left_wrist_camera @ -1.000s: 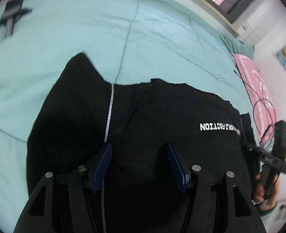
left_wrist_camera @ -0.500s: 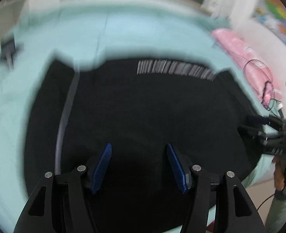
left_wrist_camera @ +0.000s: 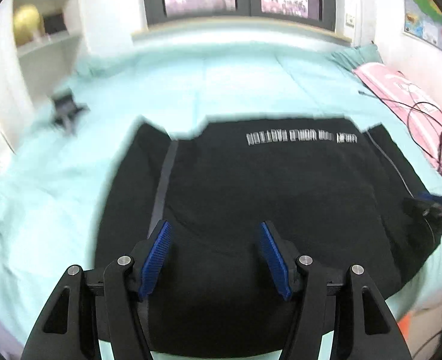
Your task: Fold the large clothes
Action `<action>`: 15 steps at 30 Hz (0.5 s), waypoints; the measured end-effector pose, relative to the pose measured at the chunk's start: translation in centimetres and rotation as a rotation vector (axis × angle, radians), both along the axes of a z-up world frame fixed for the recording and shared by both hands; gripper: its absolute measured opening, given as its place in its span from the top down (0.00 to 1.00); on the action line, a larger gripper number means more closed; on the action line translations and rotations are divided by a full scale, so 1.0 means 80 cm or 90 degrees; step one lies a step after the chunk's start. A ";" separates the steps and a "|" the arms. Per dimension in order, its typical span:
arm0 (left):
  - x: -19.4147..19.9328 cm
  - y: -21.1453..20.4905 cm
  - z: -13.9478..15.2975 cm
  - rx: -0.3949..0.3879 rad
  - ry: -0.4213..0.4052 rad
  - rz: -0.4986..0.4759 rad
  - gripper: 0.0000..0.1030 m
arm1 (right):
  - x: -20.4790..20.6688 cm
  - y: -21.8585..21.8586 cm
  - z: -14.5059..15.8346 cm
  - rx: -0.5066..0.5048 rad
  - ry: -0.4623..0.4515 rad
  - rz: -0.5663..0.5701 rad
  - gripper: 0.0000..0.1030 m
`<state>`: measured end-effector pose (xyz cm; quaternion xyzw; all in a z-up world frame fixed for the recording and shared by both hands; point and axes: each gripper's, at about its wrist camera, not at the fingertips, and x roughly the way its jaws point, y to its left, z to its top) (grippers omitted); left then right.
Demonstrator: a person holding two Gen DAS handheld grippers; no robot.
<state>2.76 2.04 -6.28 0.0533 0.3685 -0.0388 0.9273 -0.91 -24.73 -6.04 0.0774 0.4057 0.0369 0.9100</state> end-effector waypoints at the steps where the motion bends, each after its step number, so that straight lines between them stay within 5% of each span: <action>1: -0.010 -0.001 0.018 0.011 -0.025 0.007 0.38 | -0.007 0.001 0.014 0.000 -0.014 -0.005 0.19; 5: -0.045 0.006 0.075 -0.014 -0.095 0.018 0.22 | -0.043 0.019 0.072 0.000 -0.080 -0.030 0.10; 15: -0.092 -0.023 0.120 -0.010 -0.150 -0.010 0.22 | -0.079 0.061 0.115 -0.041 -0.138 -0.027 0.09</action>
